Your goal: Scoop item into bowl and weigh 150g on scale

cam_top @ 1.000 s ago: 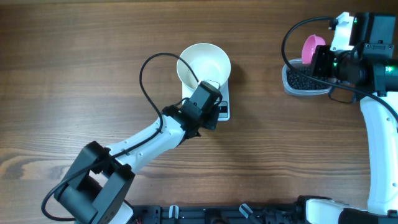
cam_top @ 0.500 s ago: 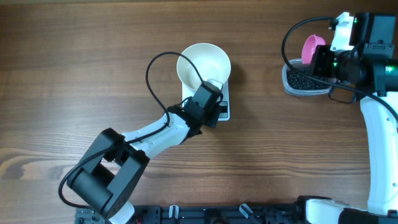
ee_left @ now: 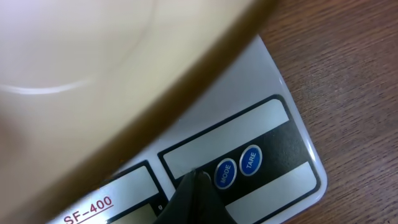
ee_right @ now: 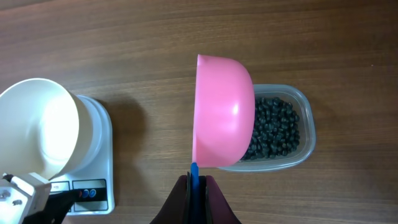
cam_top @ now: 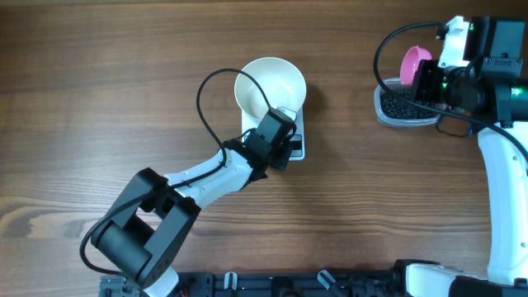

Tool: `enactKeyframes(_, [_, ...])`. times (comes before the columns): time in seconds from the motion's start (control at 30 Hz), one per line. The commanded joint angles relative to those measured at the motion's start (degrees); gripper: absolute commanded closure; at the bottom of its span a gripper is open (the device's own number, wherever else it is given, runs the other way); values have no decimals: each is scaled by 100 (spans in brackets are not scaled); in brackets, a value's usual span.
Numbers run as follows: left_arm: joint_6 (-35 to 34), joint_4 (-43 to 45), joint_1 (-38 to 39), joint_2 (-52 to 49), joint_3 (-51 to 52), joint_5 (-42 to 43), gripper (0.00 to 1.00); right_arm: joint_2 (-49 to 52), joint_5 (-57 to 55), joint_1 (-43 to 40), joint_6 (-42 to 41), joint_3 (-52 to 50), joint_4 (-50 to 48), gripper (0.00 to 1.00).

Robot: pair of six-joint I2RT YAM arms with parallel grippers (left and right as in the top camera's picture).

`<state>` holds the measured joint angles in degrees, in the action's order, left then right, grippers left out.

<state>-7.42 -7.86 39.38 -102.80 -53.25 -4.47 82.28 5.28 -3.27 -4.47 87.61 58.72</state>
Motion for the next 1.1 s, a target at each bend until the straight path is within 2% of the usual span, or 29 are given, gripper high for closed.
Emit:
enactKeyframes(0.0, [321, -160, -22, -310, 76, 149, 96, -20, -33, -2, -61, 94, -13, 96])
enactKeyframes(0.2, [575, -138, 37, -341, 76, 315, 96, -20, -31, -2, -63, 94, 13, 96])
enactKeyframes(0.43, [525, -297, 37, -304, 74, 157, 96, -20, -33, -2, -61, 94, 61, 96])
enactKeyframes(0.53, [354, -570, 37, 621, 42, 160, 96, -20, -33, -2, -59, 94, 22, 96])
enactKeyframes(0.57, [264, -763, 37, 1379, 42, 157, 95, -20, -35, -2, -48, 94, 26, 96])
enactKeyframes(0.7, [-81, -1237, -15, 2629, 42, 140, 91, -20, -35, -2, -4, 94, 33, 96])
enactKeyframes(0.8, [-98, -1613, -153, 3213, 42, 107, 84, -20, -33, -2, -4, 94, 4, 96])
enactKeyframes(0.93, [-361, -1655, -1084, 3235, 46, 94, 83, -20, -37, -4, -2, 94, -181, 96])
enactKeyframes(0.97, [-348, -1561, -1368, 3235, 46, 94, 78, -20, -35, -4, -4, 94, -269, 96])
enactKeyframes(1.03, [-352, -1211, -2061, 3235, 46, 94, 51, -20, -33, -2, -7, 94, -483, 96])
enactKeyframes(1.07, [-352, -1073, -2326, 3235, 46, 94, 42, -20, -33, -2, -4, 94, -616, 96])
